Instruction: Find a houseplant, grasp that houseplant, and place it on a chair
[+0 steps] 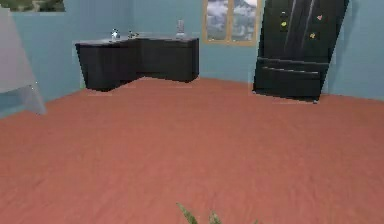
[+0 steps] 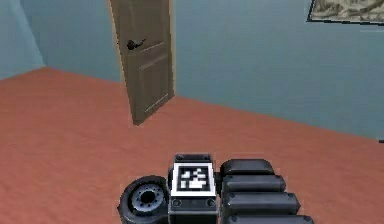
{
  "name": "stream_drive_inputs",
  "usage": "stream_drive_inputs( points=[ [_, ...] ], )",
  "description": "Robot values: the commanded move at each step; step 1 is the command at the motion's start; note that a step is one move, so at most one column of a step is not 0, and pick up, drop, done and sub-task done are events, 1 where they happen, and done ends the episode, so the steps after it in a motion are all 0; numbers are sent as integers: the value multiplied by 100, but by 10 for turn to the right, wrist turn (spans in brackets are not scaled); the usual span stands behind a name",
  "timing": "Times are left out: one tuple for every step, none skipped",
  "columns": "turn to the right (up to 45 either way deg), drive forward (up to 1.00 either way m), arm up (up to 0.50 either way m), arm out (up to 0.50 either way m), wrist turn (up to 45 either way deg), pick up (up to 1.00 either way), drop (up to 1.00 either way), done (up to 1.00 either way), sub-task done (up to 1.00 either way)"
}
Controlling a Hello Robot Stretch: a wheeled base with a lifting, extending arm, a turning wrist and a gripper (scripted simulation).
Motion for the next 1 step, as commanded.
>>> stream_drive_inputs(
  points=[
    [-210, 0, 0, 0, 0, 0, 0, 0, 0]
  ],
)
